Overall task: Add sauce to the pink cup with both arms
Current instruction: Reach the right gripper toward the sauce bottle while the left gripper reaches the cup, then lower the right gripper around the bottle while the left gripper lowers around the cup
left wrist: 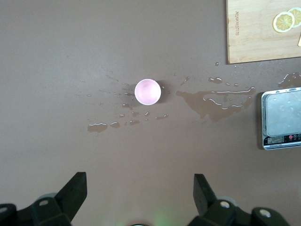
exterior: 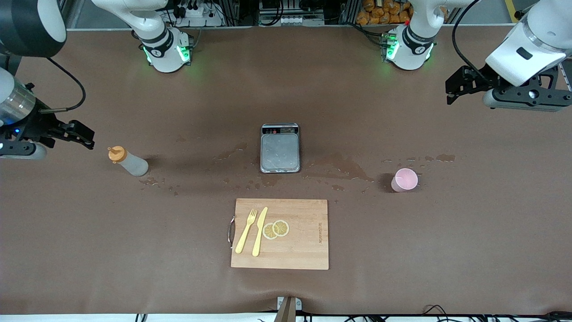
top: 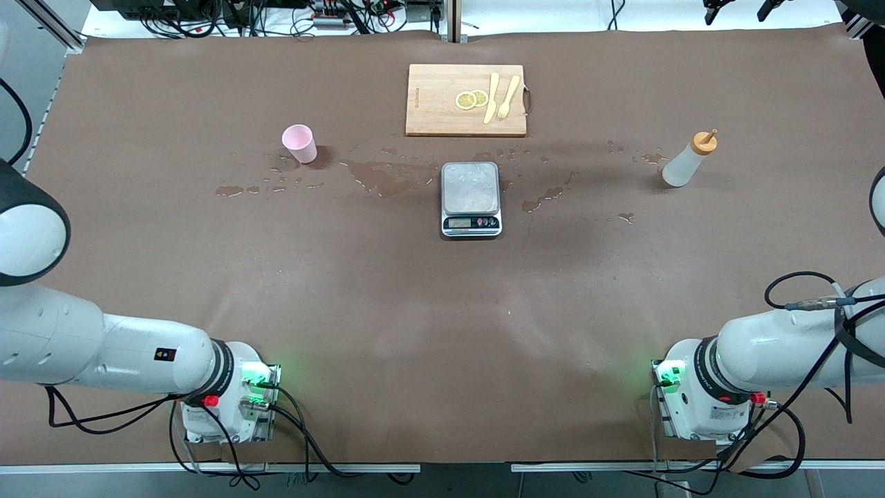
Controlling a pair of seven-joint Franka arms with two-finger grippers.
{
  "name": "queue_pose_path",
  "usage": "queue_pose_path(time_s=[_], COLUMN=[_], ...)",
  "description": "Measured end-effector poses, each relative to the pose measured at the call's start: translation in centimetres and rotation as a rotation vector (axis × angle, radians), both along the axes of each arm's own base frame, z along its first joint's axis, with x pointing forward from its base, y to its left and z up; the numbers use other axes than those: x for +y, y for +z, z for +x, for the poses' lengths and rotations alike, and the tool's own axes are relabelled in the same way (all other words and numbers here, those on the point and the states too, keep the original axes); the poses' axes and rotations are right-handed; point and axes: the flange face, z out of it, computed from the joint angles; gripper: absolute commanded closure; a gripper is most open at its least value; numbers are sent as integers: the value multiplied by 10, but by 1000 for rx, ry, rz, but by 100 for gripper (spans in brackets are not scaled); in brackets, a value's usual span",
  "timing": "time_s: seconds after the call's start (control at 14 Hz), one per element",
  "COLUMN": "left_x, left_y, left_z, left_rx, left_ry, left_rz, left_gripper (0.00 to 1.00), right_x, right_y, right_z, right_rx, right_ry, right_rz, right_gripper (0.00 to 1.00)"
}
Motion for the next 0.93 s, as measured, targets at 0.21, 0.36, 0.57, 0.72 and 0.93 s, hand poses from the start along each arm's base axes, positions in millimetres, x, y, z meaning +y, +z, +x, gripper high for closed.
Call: queue_pose_path(time_s=[0.21, 0.36, 0.57, 0.72, 0.93], left_x=[3, 3, 3, 3, 3], left_y=[-12, -23, -35, -37, -41], left_z=[6, 12, 18, 20, 22], left_rx=[23, 43, 63, 67, 74], left_ry=[7, 9, 10, 10, 11], left_rz=[4, 6, 8, 9, 9], left_gripper=[0, 0, 0, 0, 0], right_x=[-4, -6, -15, -31, -62], right_y=[-3, -10, -27, -37, -43], right_z=[1, 1, 5, 9, 10], right_rx=[8, 35, 81, 98, 113], right_ry=[3, 1, -13, -38, -89], right_rz=[-38, -50, -63, -70, -68], right_gripper=[0, 0, 0, 0, 0])
